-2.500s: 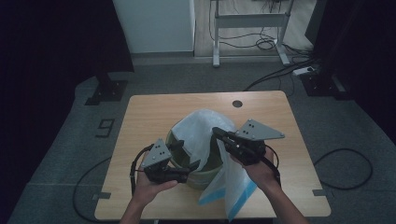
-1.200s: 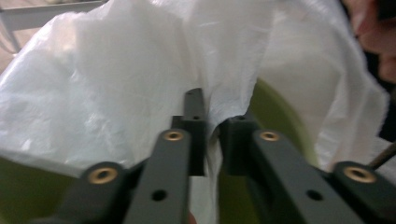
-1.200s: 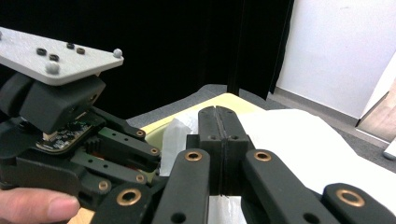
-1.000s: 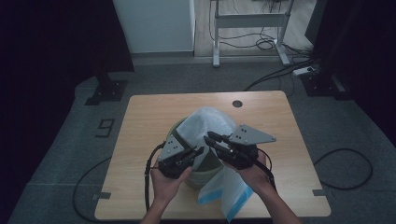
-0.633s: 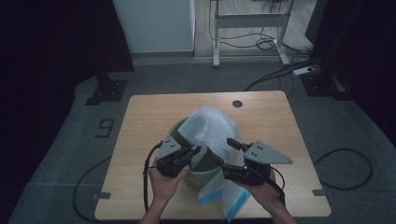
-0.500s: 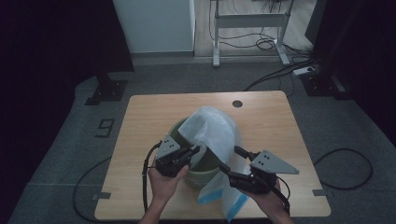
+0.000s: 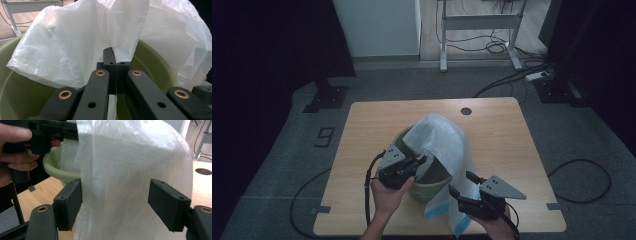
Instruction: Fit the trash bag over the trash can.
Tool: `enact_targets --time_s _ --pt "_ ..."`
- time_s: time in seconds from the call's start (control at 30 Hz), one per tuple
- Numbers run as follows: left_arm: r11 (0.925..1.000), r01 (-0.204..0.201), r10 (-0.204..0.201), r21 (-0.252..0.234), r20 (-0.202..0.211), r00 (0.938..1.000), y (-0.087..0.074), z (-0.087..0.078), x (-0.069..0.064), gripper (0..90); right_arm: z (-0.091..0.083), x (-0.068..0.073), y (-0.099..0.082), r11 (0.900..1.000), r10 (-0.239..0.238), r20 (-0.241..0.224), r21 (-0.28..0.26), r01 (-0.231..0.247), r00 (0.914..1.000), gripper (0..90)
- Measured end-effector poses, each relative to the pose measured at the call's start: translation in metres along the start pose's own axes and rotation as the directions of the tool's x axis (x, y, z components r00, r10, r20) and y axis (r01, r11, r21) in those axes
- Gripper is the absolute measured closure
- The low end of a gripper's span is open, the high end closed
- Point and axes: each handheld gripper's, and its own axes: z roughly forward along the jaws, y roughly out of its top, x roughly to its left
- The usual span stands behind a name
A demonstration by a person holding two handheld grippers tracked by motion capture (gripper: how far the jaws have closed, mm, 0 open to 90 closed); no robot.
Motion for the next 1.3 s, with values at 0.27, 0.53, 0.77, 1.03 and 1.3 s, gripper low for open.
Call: enact_targets --time_s 0.27,0.53,0.77,1.03,1.3 --pt "1.0000 0.000 0.000 0.001 0.008 1.0000 0.000 0.000 -0.001 90.0 0.017 0.007 -0.017 0.9991 -0.001 0.088 0.042 -0.003 0.9962 32.8" --pt "1.0000 -0.005 0.005 0.004 0.027 0.9996 -0.001 0.000 -0.001 90.0 0.025 0.004 -0.030 0.9997 -0.018 0.141 0.021 0.015 0.9898 76.0" --pt "0.9997 -0.016 0.015 0.018 0.060 0.9981 -0.003 -0.002 -0.004 90.0 0.004 -0.002 -0.027 0.9982 -0.039 0.237 -0.034 0.048 0.9708 89.0" --pt "0.9985 -0.041 0.037 0.037 0.108 0.9935 0.002 -0.002 -0.011 90.0 -0.029 -0.021 0.011 0.9889 -0.043 0.288 -0.124 0.082 0.9566 89.0" --pt "0.9984 -0.046 0.042 0.033 0.106 0.9935 0.001 -0.008 -0.011 78.0 -0.029 -0.022 0.064 0.9695 -0.136 0.248 -0.166 0.180 0.9591 89.0"
